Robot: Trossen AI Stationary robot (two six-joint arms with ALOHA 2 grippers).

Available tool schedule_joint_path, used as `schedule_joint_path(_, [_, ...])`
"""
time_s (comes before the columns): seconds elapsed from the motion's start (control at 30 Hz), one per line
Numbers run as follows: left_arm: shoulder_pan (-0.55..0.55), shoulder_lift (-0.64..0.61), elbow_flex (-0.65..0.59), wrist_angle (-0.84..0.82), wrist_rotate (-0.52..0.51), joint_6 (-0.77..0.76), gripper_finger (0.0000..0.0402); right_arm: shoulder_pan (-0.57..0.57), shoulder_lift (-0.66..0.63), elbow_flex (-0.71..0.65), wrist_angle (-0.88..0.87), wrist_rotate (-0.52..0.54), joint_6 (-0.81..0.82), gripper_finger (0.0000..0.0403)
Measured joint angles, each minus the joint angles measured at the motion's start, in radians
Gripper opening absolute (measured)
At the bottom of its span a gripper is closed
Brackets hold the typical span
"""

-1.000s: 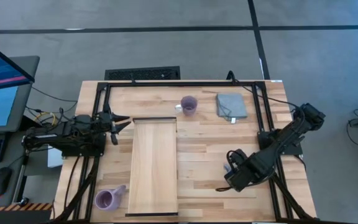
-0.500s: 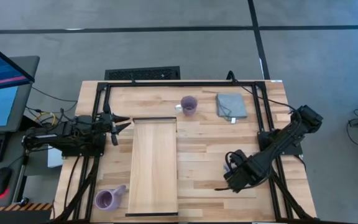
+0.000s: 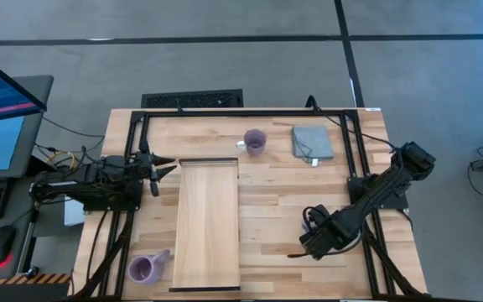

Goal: Stack small to large cups/mugs on shelf
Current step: Put the blue mug on the shelf

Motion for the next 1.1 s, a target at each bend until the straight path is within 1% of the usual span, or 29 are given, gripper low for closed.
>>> schedule_joint_path(0.1, [0.000, 0.000, 0.000, 0.000, 0.000, 0.000, 0.0098, 0.000, 0.000, 0.000, 0.000, 0.000, 0.004, 0.0180])
schedule_joint_path(0.33, [0.000, 0.000, 0.000, 0.001, 0.000, 0.000, 0.0098, 0.000, 0.000, 0.000, -0.004, 0.000, -0.003, 0.0088])
schedule_joint_path(0.53, [0.000, 0.000, 0.000, 0.001, 0.000, 0.000, 0.0098, 0.000, -0.006, 0.005, -0.002, 0.002, -0.023, 0.0029])
schedule_joint_path(0.73, [0.000, 0.000, 0.000, 0.001, 0.000, 0.000, 0.0098, -0.029, -0.005, 0.005, -0.007, 0.001, -0.093, 0.0029])
schedule_joint_path(0.97, [0.000, 0.000, 0.000, 0.001, -0.001, 0.008, 0.0098, -0.129, -0.018, 0.001, -0.025, -0.002, -0.307, 0.0029])
schedule_joint_path(1.1, [0.000, 0.000, 0.000, 0.001, -0.001, 0.009, 0.0098, -0.205, -0.044, 0.004, -0.054, 0.032, -0.424, 0.0029])
